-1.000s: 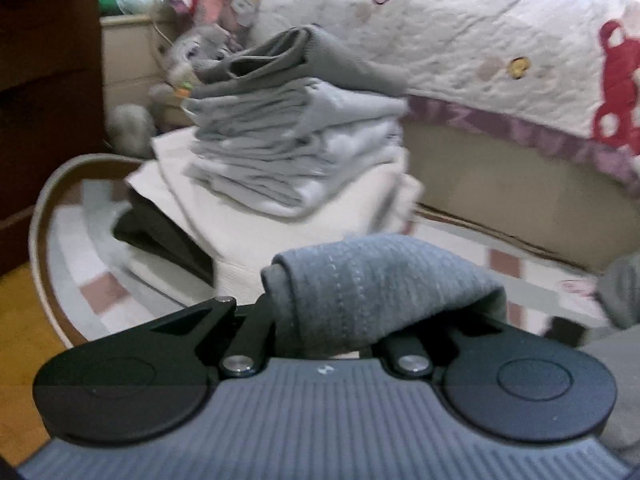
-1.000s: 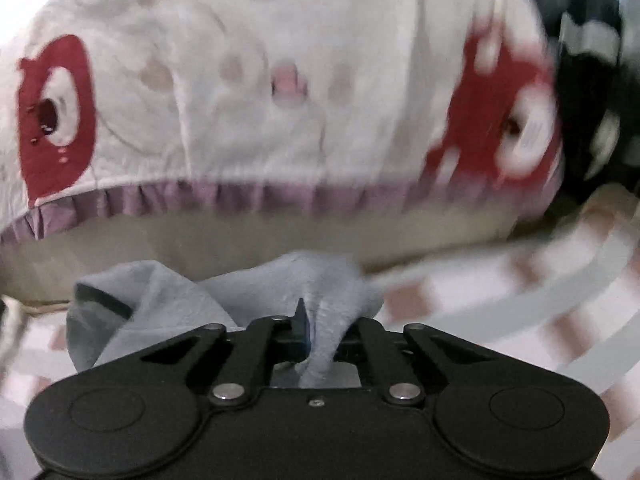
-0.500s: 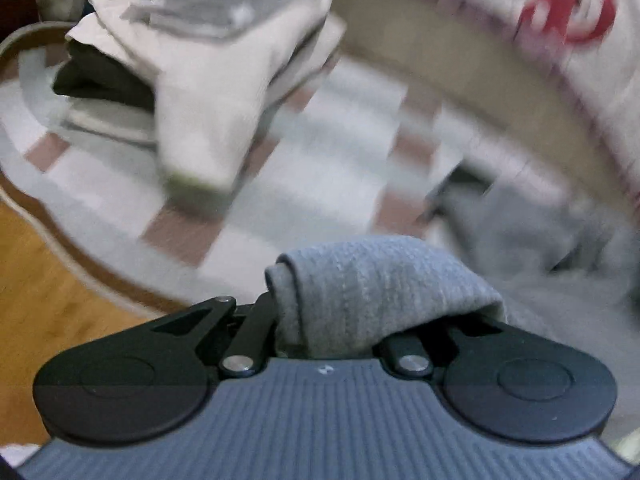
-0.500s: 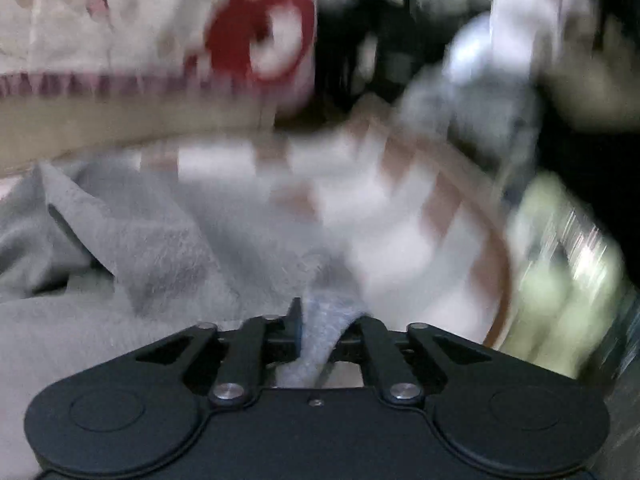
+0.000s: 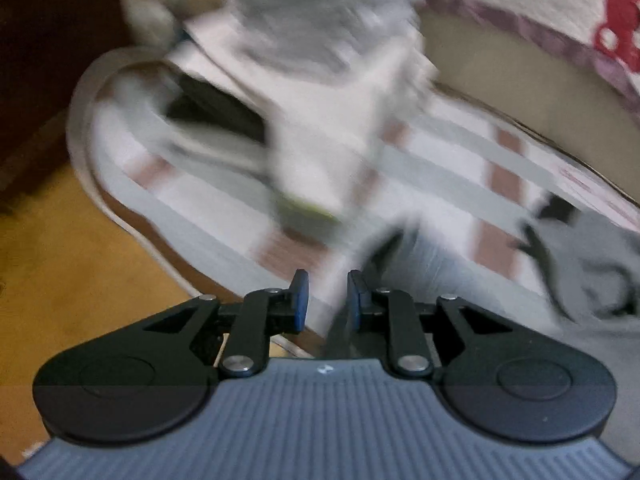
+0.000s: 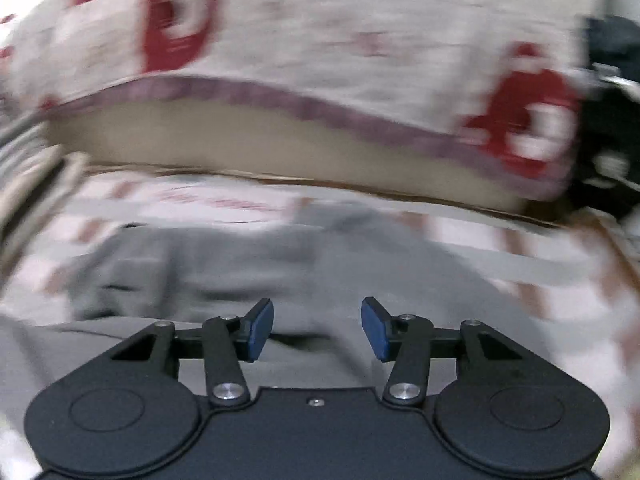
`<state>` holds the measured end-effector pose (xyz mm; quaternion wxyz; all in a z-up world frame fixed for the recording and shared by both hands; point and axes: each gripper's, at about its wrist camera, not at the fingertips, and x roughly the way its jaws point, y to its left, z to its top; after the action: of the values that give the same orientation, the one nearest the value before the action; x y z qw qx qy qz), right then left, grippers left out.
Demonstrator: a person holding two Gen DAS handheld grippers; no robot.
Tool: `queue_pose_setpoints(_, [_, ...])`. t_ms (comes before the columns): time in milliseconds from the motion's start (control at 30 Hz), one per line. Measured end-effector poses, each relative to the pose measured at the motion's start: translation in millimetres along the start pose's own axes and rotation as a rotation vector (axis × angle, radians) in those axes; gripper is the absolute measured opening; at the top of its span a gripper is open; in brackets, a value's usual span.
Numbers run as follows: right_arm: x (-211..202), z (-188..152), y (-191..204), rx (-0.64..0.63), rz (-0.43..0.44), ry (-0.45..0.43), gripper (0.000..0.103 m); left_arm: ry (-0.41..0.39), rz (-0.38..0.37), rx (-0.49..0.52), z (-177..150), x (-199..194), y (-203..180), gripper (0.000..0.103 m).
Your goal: Fold clothes
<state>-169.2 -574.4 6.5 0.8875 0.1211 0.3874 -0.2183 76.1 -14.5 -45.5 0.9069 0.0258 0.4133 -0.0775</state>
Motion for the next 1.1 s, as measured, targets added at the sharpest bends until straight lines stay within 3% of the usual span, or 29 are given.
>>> queue_pose_setpoints(33, [10.1, 5.9, 12.4, -0.02, 0.044, 0.007, 0.054, -0.018, 0.003, -0.001, 3.4, -2.9, 4.7, 0.018])
queue_pose_setpoints(200, [61.0, 25.7, 72.5, -0.185, 0.121, 0.075, 0.054, 0.03, -0.241, 0.031, 16.8, 8.9, -16.8, 0.025])
queue_pose_setpoints(267, [75.1, 33.5, 94.2, -0.254, 0.121, 0.123, 0.054, 0.051, -0.319, 0.067, 20.5, 23.8, -43.9, 0.04])
queue_pose_setpoints(300, [78.3, 41.3, 102.8, -0.313, 0.118, 0.15, 0.054, 0.065, -0.362, 0.08, 21.5, 34.2, -59.4, 0.057])
queue_pose_setpoints(333, [80.1, 50.6, 111.4, -0.381, 0.114, 0.178, 0.054, 0.083, -0.397, 0.088, 22.2, 46.5, -74.8, 0.062])
queue_pose_setpoints(400, [83.9, 69.2, 128.4, -0.517, 0.106, 0.234, 0.056, 0.136, -0.425, 0.121, 25.7, 77.1, -108.4, 0.062])
queue_pose_setpoints(500, [77.9, 110.7, 140.1, -0.667, 0.036, 0.227, 0.064, 0.21, -0.42, 0.187, 26.7, 117.4, -151.8, 0.062])
queue_pose_setpoints(600, [93.2, 155.9, 120.5, -0.502, 0.08, 0.354, 0.067, 0.21, -0.44, 0.196, 23.5, 141.6, -181.6, 0.062])
queue_pose_setpoints(733, [139.0, 170.7, 77.4, -0.307, 0.034, 0.479, 0.067, 0.246, -0.551, 0.129, 12.7, 170.3, -198.7, 0.062])
queue_pose_setpoints(867, [179.9, 158.7, 13.4, -0.034, -0.001, 0.533, 0.067, 0.267, -0.531, 0.165, 9.9, 188.6, -215.3, 0.062])
queue_pose_setpoints(967, [204.3, 143.9, -24.4, 0.164, 0.001, 0.579, 0.067, 0.235, -0.497, 0.205, 15.6, 193.0, -225.1, 0.064])
queue_pose_setpoints(1100, [232.9, 127.9, -49.5, 0.318, -0.019, 0.639, 0.069, 0.251, -0.562, 0.211, 13.6, 200.8, -235.0, 0.069])
